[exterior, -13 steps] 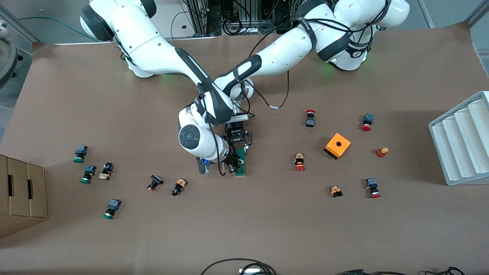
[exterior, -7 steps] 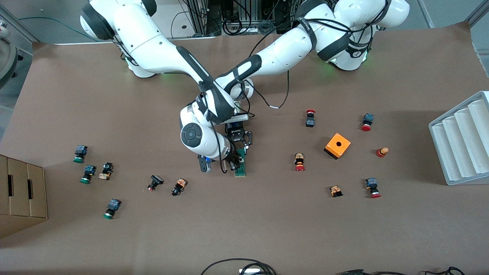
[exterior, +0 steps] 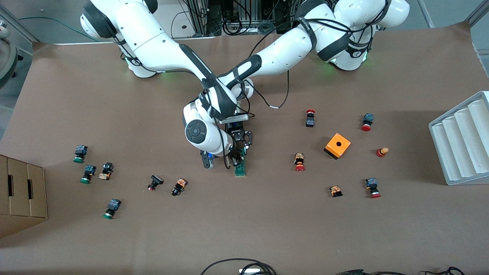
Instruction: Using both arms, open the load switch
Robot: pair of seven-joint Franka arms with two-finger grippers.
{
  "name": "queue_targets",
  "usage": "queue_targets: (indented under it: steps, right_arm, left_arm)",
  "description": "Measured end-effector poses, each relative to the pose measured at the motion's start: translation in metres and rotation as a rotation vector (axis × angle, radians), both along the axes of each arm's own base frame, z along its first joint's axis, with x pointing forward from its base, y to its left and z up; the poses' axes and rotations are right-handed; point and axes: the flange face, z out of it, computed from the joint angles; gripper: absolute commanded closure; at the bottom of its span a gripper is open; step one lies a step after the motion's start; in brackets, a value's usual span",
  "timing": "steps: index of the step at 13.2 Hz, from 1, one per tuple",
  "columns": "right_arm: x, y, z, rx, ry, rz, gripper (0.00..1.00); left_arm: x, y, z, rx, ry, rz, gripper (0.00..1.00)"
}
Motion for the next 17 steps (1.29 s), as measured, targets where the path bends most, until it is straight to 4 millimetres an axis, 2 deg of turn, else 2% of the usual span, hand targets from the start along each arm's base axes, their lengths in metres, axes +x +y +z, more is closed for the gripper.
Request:
queue_targets:
  steps: [7,9,10,11,13,15,17]
  right_arm:
    - [-0.008,0.002,-0.008,-0.016,-0.009,0.016,0.82]
    - [-0.008,0.002,-0.008,-0.017,-0.010,0.016,0.78]
    - [-0.008,0.002,-0.008,-0.017,-0.010,0.015,0.63]
    - [-0.008,0.002,-0.008,-0.016,-0.010,0.015,0.28]
    - [-0.005,-0.001,-0.006,-0.015,-0.013,0.010,0.05]
    - [0.001,-0.006,0.005,-0.008,-0.026,0.000,0.00]
    - [0.009,-0.013,0.026,-0.007,-0.050,0.025,0.00]
  left_arm:
    - [0.000,0.000,0.000,0.000,0.000,0.000,0.45]
    - [0.000,0.000,0.000,0.001,0.000,0.000,0.45]
    - [0.000,0.000,0.000,0.001,0.000,0.000,0.45]
    - [0.000,0.000,0.000,0.001,0.000,0.000,0.45]
    - [0.000,0.000,0.000,0.001,0.000,0.000,0.45]
    - [0.000,0.000,0.000,0.001,0.000,0.000,0.45]
    - [0.000,0.000,0.000,0.001,0.000,0.000,0.45]
